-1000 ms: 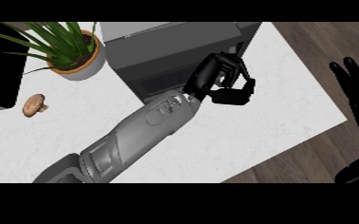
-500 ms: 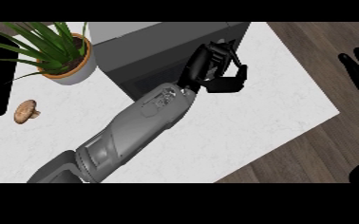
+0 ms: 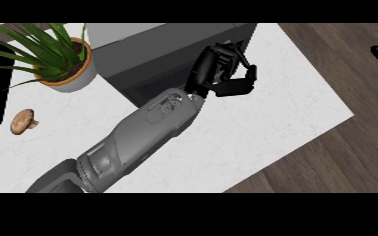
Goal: Pick up the milk, place it into the microwave and close the microwave
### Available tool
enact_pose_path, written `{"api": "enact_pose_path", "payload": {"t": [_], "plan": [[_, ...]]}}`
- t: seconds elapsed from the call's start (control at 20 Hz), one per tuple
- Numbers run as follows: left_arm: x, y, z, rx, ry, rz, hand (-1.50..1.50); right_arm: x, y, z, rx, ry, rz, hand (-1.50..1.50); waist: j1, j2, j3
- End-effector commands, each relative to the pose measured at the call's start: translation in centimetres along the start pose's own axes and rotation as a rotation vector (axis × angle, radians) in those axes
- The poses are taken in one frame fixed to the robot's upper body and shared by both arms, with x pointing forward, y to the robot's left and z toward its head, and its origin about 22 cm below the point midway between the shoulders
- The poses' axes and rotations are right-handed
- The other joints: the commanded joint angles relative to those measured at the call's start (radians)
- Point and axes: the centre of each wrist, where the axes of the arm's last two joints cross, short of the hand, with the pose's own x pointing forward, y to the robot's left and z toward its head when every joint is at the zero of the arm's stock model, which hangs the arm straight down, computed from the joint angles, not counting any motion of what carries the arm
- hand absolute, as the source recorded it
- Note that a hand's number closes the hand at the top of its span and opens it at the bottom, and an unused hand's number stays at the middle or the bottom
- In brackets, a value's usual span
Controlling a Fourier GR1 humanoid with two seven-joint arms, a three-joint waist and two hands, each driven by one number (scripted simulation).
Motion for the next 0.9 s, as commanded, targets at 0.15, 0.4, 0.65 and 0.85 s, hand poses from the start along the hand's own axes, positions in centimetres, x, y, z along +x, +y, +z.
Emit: {"api": "enact_pose_path", "payload": {"t": [0.15,0.4,0.65,0.85], "plan": [[1.4,-1.4,-1.4,-0.025,-0.038,-0.038,1.5,1.1,-0.8,-0.9,0.02,0.004,0.02,-1.5,-0.023,0.014,0.003],[1.7,-1.6,-1.5,-0.012,-0.047,-0.031,1.5,1.5,-1.3,-1.2,0.009,-0.014,0.011,-1.5,-0.03,0.015,0.006],[1.7,-1.7,-1.4,0.004,-0.054,-0.025,1.5,1.6,-1.7,-1.4,0.009,-0.008,-0.005,-1.5,-0.027,0.019,0.005],[1.5,-1.7,-1.3,0.013,-0.049,-0.035,1.5,2.4,-2.0,-2.0,0.03,-0.022,0.003,-1.5,-0.037,0.016,0.005]]}}
